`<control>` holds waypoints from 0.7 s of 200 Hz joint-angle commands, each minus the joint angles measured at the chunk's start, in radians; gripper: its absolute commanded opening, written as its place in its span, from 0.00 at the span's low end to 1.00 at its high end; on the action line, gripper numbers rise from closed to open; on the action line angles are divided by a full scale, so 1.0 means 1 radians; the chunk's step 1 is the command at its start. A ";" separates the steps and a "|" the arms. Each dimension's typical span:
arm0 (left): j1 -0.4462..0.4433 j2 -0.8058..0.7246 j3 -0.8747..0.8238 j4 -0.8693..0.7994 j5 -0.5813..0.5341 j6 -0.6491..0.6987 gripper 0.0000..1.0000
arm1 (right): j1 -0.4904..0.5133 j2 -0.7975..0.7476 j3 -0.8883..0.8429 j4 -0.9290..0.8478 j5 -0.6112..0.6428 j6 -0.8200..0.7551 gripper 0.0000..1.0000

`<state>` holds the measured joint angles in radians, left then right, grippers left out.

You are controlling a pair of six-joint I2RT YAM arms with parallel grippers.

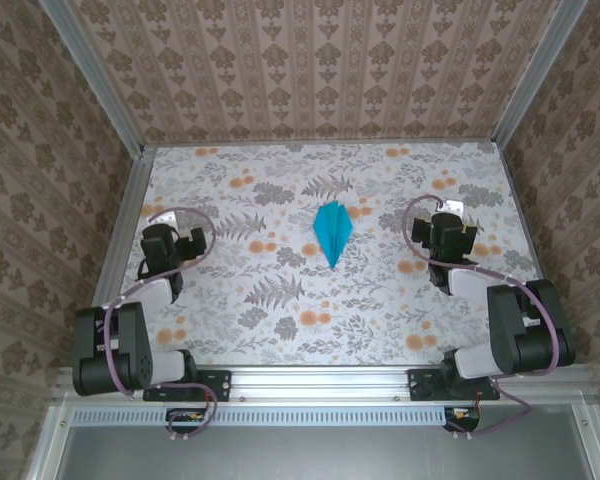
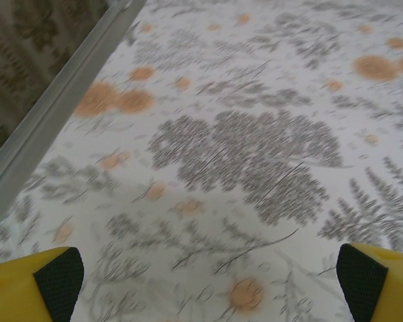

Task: Fold a paper plane with a square sheet of paper (pick it up from the middle)

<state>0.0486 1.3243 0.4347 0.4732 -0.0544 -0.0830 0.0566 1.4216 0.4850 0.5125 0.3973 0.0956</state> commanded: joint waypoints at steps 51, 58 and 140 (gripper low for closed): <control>0.019 0.122 -0.060 0.343 0.185 0.078 1.00 | -0.010 0.108 -0.127 0.457 -0.266 -0.078 1.00; 0.015 0.130 -0.056 0.345 0.184 0.081 1.00 | -0.011 0.128 -0.132 0.486 -0.268 -0.082 1.00; -0.062 0.196 -0.007 0.306 0.057 0.134 1.00 | -0.018 0.131 -0.102 0.431 -0.252 -0.059 1.00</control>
<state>-0.0063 1.5192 0.3992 0.7822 0.0483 0.0200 0.0433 1.5513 0.3637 0.9260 0.1596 0.0292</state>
